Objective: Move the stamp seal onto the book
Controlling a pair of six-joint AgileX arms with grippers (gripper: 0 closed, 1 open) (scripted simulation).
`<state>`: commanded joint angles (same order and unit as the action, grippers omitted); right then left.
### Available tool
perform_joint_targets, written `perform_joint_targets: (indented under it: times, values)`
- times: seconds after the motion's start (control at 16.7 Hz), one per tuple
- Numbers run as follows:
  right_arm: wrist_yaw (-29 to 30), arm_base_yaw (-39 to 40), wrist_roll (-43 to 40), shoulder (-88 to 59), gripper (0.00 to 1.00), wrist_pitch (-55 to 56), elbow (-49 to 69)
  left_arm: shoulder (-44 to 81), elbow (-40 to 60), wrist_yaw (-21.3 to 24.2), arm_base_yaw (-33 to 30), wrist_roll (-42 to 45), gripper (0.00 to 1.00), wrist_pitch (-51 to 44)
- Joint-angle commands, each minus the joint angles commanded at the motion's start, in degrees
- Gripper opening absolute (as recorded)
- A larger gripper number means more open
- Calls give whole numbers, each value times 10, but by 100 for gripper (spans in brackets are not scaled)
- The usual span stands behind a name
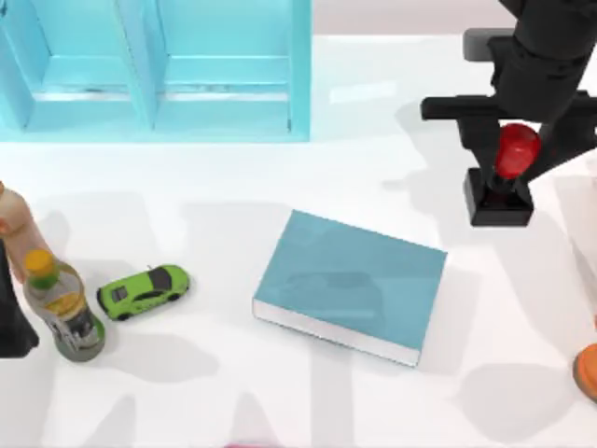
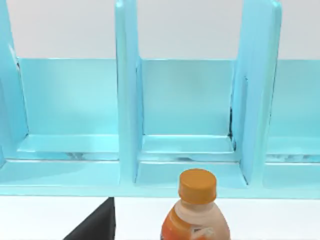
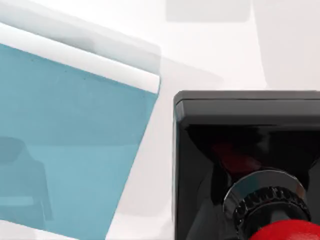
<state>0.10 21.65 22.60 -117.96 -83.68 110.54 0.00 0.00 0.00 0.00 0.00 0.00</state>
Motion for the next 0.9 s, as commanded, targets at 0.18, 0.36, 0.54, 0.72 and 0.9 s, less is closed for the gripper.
perform_joint_targets:
  times: [0.18, 0.36, 0.54, 0.72, 0.9]
  values:
    - [2, 87, 90, -43, 0, 27, 25, 0, 0, 0, 0, 0, 100, 0]
    - [3, 153, 158, -76, 0, 48, 42, 0, 0, 0, 0, 0, 100, 0]
    - [3, 174, 179, -88, 0, 53, 46, 0, 0, 0, 0, 0, 100, 0]
    - [1, 172, 179, -86, 0, 52, 44, 0, 0, 0, 0, 0, 100, 0]
    - [2, 173, 179, -87, 0, 47, 51, 0, 0, 0, 0, 0, 100, 0]
